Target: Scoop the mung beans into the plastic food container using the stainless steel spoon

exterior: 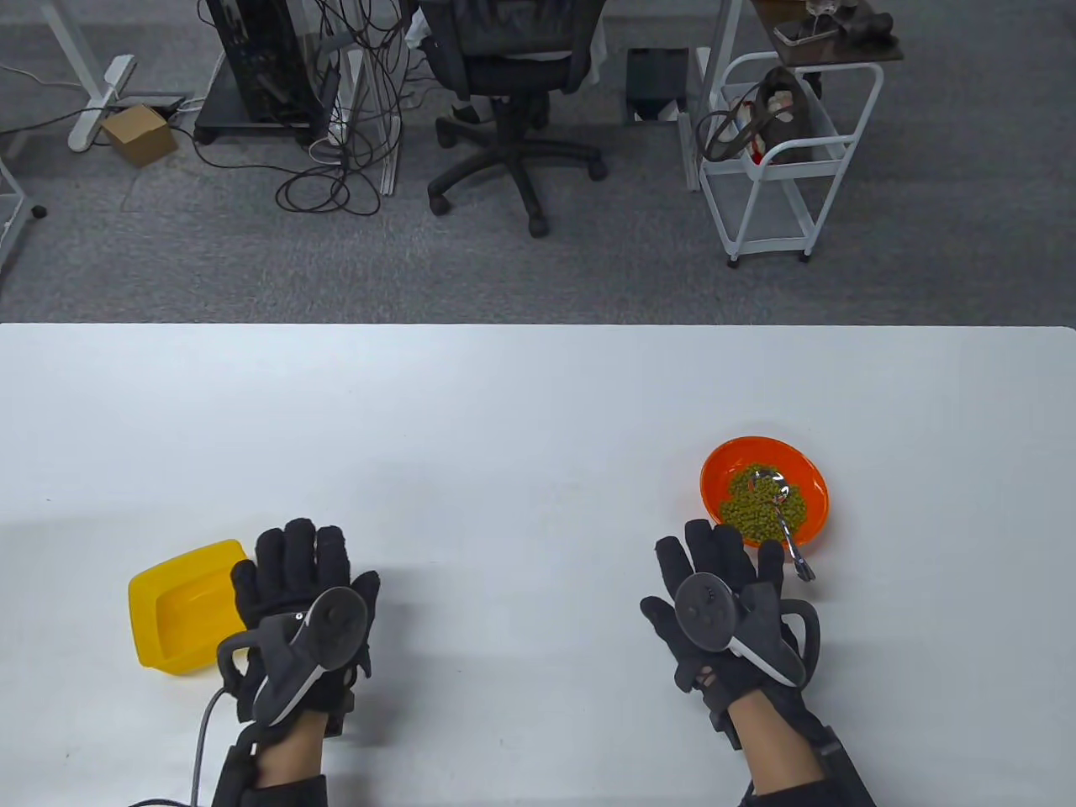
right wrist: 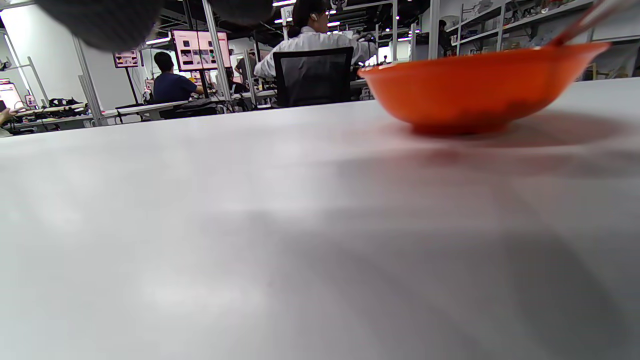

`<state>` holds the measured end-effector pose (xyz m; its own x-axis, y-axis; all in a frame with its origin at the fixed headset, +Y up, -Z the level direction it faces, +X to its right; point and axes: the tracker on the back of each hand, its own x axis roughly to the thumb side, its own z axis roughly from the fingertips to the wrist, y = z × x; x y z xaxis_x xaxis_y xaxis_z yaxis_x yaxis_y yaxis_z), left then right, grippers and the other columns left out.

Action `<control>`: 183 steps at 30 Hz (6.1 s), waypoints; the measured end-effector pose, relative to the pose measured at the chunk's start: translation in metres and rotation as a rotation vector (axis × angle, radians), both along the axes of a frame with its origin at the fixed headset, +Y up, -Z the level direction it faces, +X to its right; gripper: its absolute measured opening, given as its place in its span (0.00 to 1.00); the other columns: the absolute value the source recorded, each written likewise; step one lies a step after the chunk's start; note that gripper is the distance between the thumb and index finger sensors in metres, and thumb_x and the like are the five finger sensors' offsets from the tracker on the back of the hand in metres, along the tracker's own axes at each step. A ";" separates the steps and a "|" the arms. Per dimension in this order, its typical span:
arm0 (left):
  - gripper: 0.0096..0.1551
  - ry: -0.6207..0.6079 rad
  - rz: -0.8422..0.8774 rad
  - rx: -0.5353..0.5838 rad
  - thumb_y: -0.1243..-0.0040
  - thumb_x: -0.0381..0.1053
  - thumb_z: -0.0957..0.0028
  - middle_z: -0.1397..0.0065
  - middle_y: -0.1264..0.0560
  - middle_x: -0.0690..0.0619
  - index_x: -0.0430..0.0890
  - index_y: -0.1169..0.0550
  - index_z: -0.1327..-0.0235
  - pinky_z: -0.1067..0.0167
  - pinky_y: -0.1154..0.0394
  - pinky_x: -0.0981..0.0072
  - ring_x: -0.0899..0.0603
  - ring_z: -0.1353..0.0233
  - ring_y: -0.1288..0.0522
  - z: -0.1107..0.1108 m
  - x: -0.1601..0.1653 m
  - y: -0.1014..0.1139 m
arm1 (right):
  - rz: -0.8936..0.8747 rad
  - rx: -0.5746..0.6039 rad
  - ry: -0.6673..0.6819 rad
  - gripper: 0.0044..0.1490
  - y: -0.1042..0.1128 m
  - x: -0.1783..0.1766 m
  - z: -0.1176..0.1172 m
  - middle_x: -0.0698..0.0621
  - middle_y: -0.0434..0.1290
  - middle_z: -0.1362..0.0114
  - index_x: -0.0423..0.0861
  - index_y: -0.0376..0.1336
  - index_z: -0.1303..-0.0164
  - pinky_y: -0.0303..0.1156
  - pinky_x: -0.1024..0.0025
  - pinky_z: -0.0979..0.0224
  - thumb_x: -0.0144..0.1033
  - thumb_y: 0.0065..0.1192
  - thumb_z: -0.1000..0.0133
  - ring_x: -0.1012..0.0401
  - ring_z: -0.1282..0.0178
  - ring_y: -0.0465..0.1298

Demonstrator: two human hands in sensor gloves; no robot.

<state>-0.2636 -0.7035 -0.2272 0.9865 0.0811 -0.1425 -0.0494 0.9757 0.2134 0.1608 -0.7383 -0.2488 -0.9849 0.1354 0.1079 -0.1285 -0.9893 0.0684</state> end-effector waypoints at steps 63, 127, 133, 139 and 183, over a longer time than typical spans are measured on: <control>0.27 -0.271 -0.068 -0.030 0.45 0.62 0.49 0.27 0.29 0.60 0.64 0.32 0.35 0.24 0.57 0.38 0.45 0.19 0.37 0.004 0.061 -0.008 | 0.006 -0.043 -0.001 0.47 -0.002 0.002 0.000 0.55 0.32 0.15 0.60 0.42 0.20 0.24 0.33 0.24 0.66 0.50 0.46 0.48 0.14 0.35; 0.36 -0.487 -0.290 -0.143 0.46 0.58 0.49 0.15 0.47 0.53 0.60 0.43 0.27 0.22 0.47 0.43 0.42 0.15 0.43 0.004 0.140 -0.049 | -0.176 -0.005 -0.082 0.47 0.014 0.025 -0.001 0.55 0.32 0.14 0.60 0.43 0.20 0.23 0.34 0.23 0.65 0.51 0.46 0.49 0.14 0.35; 0.45 -0.419 -0.253 -0.197 0.50 0.66 0.51 0.14 0.55 0.51 0.58 0.52 0.24 0.22 0.52 0.37 0.39 0.14 0.50 -0.002 0.110 -0.046 | -0.241 0.086 -0.227 0.45 0.024 0.070 0.001 0.55 0.33 0.14 0.61 0.44 0.20 0.24 0.34 0.23 0.62 0.55 0.45 0.49 0.14 0.35; 0.46 -0.295 -0.043 -0.136 0.51 0.66 0.50 0.14 0.61 0.49 0.56 0.54 0.23 0.24 0.58 0.34 0.36 0.15 0.57 -0.006 0.066 -0.032 | -0.280 0.095 -0.367 0.46 0.017 0.101 0.000 0.55 0.33 0.14 0.62 0.43 0.20 0.24 0.35 0.22 0.60 0.59 0.44 0.49 0.14 0.36; 0.45 -0.190 0.086 -0.148 0.51 0.65 0.49 0.15 0.58 0.46 0.53 0.52 0.23 0.25 0.60 0.32 0.34 0.16 0.56 -0.006 0.035 -0.029 | -0.122 0.249 -0.457 0.27 -0.001 0.109 -0.014 0.58 0.72 0.41 0.56 0.62 0.29 0.65 0.48 0.28 0.39 0.60 0.41 0.56 0.41 0.72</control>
